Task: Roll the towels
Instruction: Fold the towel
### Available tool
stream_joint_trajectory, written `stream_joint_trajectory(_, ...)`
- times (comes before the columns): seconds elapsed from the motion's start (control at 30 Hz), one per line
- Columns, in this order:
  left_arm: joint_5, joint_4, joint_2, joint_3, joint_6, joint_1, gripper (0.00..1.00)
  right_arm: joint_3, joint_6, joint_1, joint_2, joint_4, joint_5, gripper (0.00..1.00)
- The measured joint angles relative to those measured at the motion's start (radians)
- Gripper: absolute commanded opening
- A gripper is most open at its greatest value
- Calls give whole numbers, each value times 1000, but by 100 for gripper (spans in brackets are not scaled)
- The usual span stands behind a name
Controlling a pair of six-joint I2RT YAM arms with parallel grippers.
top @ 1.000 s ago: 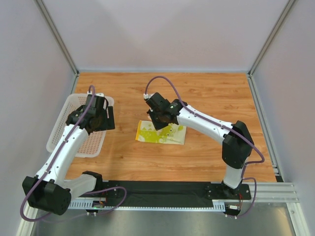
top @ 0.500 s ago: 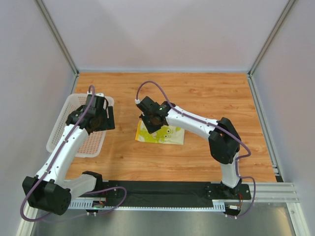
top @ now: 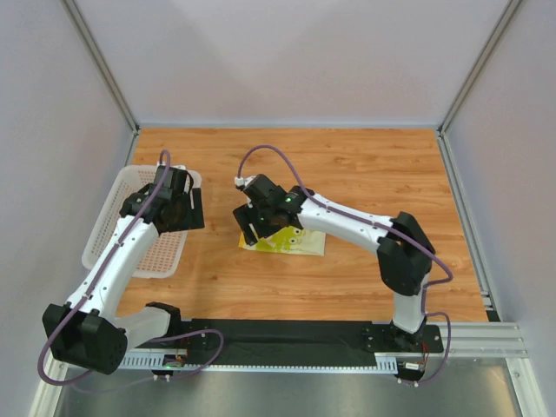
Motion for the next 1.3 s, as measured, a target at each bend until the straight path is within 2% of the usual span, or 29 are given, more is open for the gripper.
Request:
stream_joint_trajectory(0.13,64,8,16,0,-5,2,78,-213,42,-54,-230,49,10,73)
stream_joint_trajectory(0.23,148,39,46,3,-26,-13,78,-391,96,-188,-431,97,-18,73)
stream_joint_trajectory(0.33,216,88,115,19,-50,-59,78,-522,133,-320,-517,120,-36,70)
stream_joint_trajectory(0.43,296,164,212,38,-83,-107,78,-615,152,-401,-499,132,-76,63)
stream_joint_trajectory(0.67,482,368,441,45,-165,-139,80,-695,169,-441,-403,158,-153,64)
stream_joint_trajectory(0.97,566,504,549,45,-219,-147,80,-702,190,-458,-304,253,-189,61)
stream_joint_trajectory(1.2,595,579,595,34,-238,-157,70,-703,196,-459,-285,305,-211,59)
stream_joint_trajectory(1.3,605,607,602,24,-246,-163,60,-705,196,-459,-285,309,-211,59)
